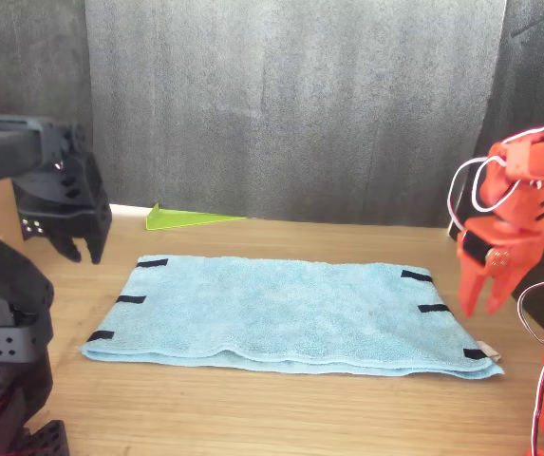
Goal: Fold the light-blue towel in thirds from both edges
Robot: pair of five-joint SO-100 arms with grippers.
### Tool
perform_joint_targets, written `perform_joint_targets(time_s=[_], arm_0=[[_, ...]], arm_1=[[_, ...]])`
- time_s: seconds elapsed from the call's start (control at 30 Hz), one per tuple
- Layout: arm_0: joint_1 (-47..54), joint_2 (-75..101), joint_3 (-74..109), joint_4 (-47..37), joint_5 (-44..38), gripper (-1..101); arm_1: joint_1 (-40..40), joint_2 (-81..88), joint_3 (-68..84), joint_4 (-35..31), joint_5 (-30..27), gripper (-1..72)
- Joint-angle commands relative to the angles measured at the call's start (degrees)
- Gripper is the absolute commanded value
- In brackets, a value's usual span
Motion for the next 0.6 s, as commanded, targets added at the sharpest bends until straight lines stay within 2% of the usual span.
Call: perform_joint_targets(time_s=[0.0, 0.57], arm_0=[[0.26, 0.88, -1.32, 0.79, 0.53, 15], [0.53, 3.87, 0.44, 1.58, 1.58, 16]], arm_1=[[1.93, 0.00, -2.11, -0.35, 1.05, 17.8], [3.34, -7.91, -6.86, -1.32, 1.67, 20.4]])
